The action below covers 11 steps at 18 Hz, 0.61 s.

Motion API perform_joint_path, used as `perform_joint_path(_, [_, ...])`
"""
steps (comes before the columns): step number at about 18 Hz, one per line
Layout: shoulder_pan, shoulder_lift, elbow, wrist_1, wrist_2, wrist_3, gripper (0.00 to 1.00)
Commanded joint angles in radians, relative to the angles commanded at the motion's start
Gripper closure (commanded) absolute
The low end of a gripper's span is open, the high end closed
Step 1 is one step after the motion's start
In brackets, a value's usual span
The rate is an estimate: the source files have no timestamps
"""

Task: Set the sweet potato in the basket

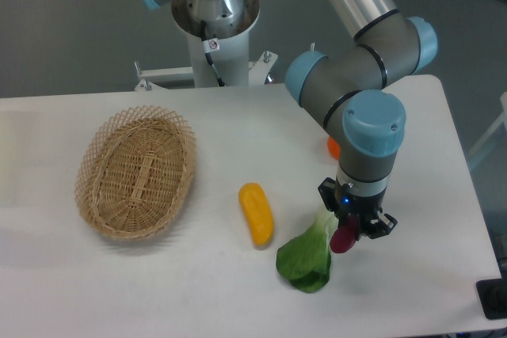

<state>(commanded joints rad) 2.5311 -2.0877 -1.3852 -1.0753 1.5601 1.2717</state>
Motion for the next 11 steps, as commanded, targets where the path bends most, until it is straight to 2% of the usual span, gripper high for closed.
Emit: perform_joint_path(11, [-0.002, -0.006, -0.002, 0.002, 0.002, -0.003, 0.71])
